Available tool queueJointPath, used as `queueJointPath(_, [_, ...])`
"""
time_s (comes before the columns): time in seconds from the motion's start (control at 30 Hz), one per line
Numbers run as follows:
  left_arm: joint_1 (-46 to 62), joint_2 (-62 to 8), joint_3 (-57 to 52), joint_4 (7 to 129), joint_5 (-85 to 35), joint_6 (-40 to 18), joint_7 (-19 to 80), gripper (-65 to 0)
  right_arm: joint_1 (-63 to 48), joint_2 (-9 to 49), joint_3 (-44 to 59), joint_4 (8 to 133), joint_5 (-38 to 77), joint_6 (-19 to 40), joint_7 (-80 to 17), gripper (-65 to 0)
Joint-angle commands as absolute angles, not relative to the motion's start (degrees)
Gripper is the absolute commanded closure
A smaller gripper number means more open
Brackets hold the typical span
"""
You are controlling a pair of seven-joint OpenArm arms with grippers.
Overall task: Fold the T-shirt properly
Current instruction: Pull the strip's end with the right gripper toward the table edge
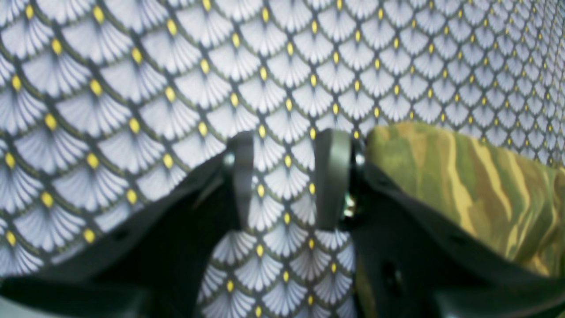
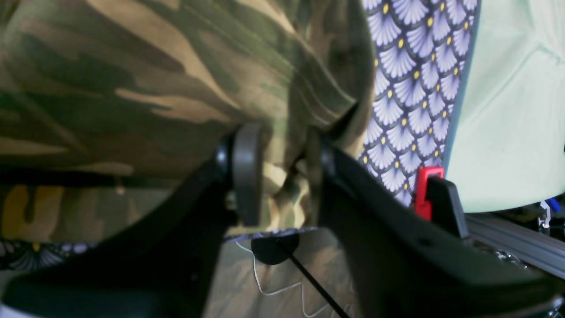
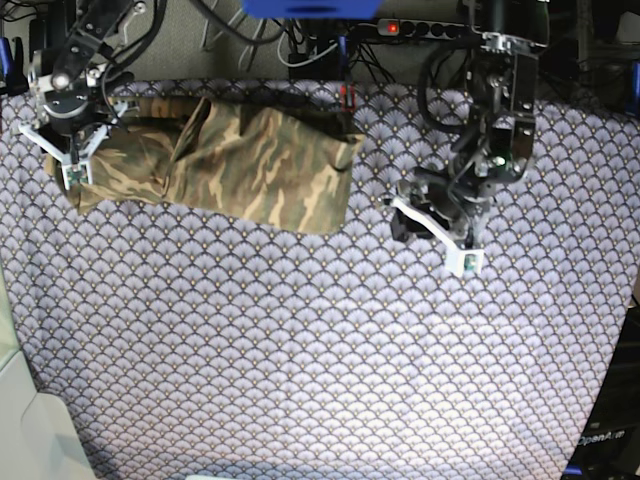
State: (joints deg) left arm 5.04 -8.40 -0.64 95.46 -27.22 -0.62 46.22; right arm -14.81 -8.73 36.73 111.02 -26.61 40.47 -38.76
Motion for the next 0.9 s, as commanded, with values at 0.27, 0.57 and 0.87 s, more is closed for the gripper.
queueJointPath(0.27, [4.09, -8.48, -0.66, 94.37, -27.65, -1.1, 45.32, -22.5, -9.89, -8.48, 44.79, 112.84, -25.98, 40.0, -37.93, -26.4])
queueJointPath(0.57, [4.0, -8.48, -0.66, 93.23, -27.91, -1.19, 45.05, -22.5, -0.57, -2.07, 52.88, 111.25, -26.07, 40.0, -57.63, -34.7])
queueJointPath(0.87, [4.09, -8.48, -0.66, 93.23, -27.91, -1.19, 44.97, -22.5, -0.22, -0.75, 52.53, 110.73, -26.07, 40.0, -60.26, -35.7])
